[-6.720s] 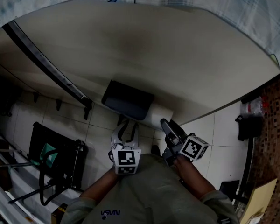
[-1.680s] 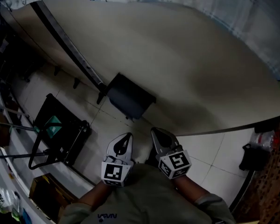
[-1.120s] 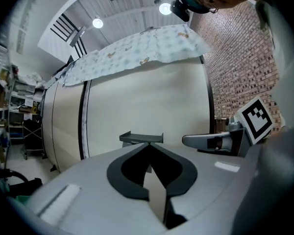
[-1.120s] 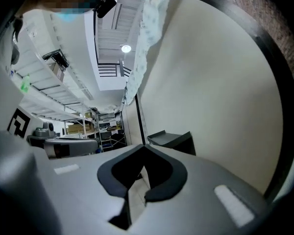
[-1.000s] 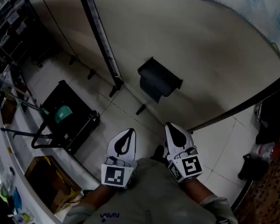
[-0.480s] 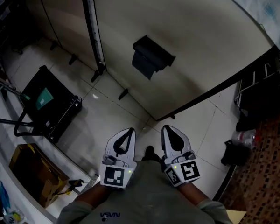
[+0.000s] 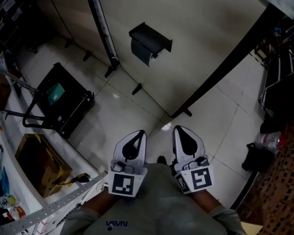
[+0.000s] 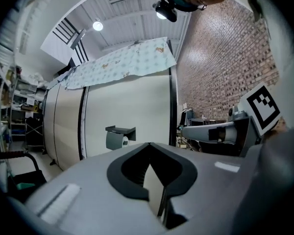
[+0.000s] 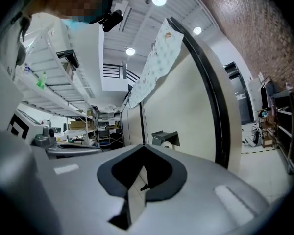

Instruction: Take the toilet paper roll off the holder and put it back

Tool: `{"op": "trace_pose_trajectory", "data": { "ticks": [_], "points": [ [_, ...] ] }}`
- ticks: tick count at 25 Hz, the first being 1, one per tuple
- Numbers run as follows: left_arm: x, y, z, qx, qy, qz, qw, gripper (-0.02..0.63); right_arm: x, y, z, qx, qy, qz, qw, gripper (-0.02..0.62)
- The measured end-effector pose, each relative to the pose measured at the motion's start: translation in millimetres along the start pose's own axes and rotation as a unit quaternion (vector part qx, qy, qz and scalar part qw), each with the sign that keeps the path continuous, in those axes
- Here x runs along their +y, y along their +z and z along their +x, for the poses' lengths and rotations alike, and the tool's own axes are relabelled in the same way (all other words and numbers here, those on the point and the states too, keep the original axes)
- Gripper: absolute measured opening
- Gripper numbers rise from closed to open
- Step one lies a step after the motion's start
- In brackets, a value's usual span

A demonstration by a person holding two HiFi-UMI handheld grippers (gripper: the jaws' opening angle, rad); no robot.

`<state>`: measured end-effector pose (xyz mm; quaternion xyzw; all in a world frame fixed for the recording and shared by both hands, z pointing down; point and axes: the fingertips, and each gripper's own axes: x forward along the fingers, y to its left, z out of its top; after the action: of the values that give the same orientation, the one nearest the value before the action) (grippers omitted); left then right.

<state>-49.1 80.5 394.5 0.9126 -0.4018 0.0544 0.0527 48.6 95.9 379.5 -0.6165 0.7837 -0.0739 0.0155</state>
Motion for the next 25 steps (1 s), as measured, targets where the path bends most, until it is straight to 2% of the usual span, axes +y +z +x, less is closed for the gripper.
{"op": "trace_pose_trajectory", "data": {
  "ticks": [4, 10, 18, 25],
  "points": [
    [-35, -7, -12, 0.013, 0.025, 0.005, 0.9996, 0.008, -14, -9, -34, -0.001, 0.024, 0.013, 1.000, 0.000],
    [-55, -7, -33, -0.003, 0.063, 0.014, 0.9979, 0.008, -20, -12, -60, -0.004, 0.049, 0.000, 0.999, 0.000],
    [-62, 4, -38, -0.023, 0.047, 0.021, 0.9984, 0.008, -11, -2, -69, -0.020, 0.041, -0.013, 0.999, 0.000],
    [-69, -6, -46, -0.025, 0.049, 0.005, 0.9985, 0.008, -8, -14, -73, -0.003, 0.048, -0.022, 0.999, 0.000]
  ]
}}
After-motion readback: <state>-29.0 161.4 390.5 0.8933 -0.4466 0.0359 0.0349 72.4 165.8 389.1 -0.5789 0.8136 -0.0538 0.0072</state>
